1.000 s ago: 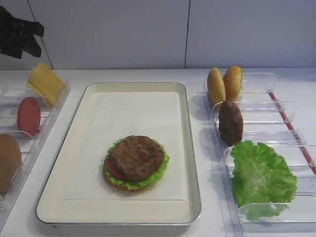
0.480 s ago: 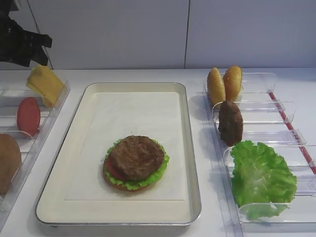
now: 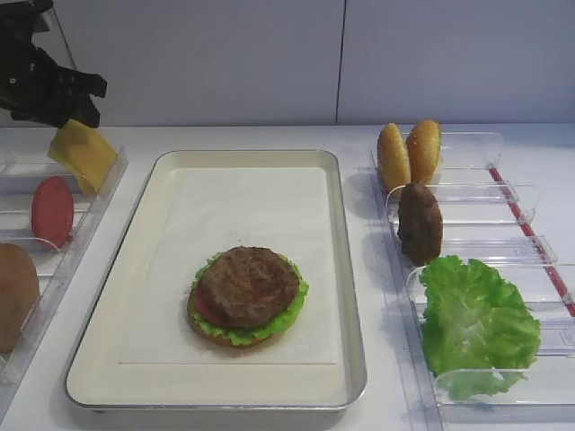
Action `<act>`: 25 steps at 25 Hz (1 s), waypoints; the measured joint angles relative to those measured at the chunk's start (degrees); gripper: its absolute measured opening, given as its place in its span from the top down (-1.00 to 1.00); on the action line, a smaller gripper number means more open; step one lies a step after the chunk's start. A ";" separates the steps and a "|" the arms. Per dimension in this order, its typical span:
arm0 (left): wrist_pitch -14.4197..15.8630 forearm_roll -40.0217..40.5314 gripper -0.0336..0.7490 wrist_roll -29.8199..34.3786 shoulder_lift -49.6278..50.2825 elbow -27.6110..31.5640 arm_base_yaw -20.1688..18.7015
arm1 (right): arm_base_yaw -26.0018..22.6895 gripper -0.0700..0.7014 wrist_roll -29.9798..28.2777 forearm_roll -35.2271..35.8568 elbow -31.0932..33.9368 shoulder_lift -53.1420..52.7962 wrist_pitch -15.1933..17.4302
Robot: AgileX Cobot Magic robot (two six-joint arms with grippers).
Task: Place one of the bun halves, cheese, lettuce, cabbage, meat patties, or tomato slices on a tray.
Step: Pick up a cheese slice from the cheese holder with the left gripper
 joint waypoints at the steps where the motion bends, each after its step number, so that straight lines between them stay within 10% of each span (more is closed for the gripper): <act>1: 0.00 0.00 0.17 0.00 0.00 0.00 0.00 | 0.00 -0.34 -0.12 0.00 0.00 0.00 0.00; 9: -0.68 0.00 0.89 0.00 0.00 -0.04 0.00 | 0.00 -0.34 -0.10 0.00 0.00 0.00 0.00; 19: -0.07 0.00 0.91 0.00 -5.70 -0.04 -0.09 | 0.00 -0.34 -0.10 0.00 0.00 0.00 0.00; 25: 5.58 0.00 0.91 -0.17 -14.69 -0.04 -0.09 | 0.00 -0.34 -0.10 0.00 0.00 0.00 0.00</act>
